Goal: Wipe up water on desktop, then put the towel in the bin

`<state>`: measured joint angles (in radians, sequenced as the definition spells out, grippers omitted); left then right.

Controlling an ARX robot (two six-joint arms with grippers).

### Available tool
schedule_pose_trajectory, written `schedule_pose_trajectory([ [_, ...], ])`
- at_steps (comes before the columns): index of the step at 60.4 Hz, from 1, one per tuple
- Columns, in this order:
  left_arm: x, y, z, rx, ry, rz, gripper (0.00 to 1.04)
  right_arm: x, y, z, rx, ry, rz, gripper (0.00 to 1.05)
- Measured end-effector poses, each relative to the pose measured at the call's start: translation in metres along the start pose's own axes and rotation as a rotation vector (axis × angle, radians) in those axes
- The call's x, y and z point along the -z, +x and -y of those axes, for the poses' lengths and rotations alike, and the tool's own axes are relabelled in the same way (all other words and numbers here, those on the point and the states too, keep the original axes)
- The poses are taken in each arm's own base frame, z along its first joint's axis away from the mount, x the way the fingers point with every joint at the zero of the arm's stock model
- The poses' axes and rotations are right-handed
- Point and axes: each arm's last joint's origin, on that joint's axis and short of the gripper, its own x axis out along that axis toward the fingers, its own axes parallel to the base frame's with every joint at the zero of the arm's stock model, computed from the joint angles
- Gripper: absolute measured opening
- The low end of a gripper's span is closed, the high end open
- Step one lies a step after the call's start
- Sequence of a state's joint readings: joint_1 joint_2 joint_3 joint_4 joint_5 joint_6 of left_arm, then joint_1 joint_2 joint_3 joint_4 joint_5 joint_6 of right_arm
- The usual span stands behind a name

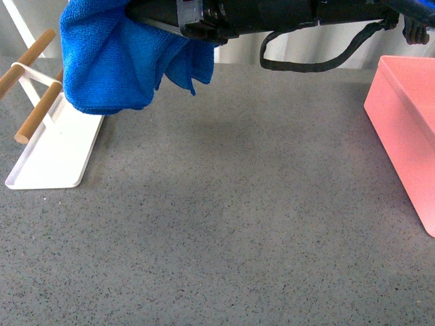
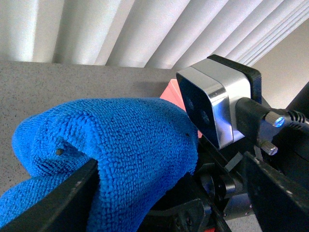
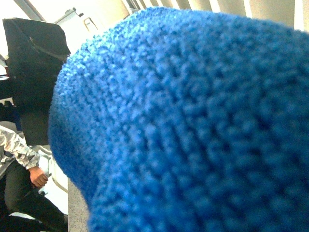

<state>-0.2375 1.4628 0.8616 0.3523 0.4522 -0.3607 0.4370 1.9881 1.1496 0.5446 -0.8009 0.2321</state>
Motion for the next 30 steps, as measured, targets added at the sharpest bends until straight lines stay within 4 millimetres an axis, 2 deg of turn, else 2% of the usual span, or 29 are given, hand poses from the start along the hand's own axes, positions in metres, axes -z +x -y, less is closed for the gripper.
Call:
schedule_pose_trajectory([
  [2, 0.000, 0.000, 0.000, -0.016, 0.013, 0.010, 0.96, 0.000, 0.000, 0.000, 0.001, 0.000, 0.000, 0.06],
  [4, 0.002, 0.001, 0.002, -0.064, 0.055, 0.052, 0.94, 0.000, -0.001, 0.001, 0.005, 0.000, 0.001, 0.06],
  [8, 0.008, -0.008, -0.001, -0.320, 0.194, 0.260, 0.81, -0.001, -0.001, 0.001, 0.010, 0.000, 0.000, 0.06],
  [14, 0.021, -0.030, -0.008, -0.543, 0.284, 0.374, 0.67, -0.001, -0.002, 0.001, 0.013, -0.003, -0.001, 0.06],
  [22, 0.037, -0.057, -0.015, -0.619, 0.330, 0.397, 0.47, -0.003, -0.005, 0.003, 0.027, -0.006, 0.004, 0.06],
  [30, 0.056, -0.076, -0.020, -0.630, 0.348, 0.374, 0.27, -0.003, -0.007, 0.003, 0.041, -0.008, 0.004, 0.06],
])
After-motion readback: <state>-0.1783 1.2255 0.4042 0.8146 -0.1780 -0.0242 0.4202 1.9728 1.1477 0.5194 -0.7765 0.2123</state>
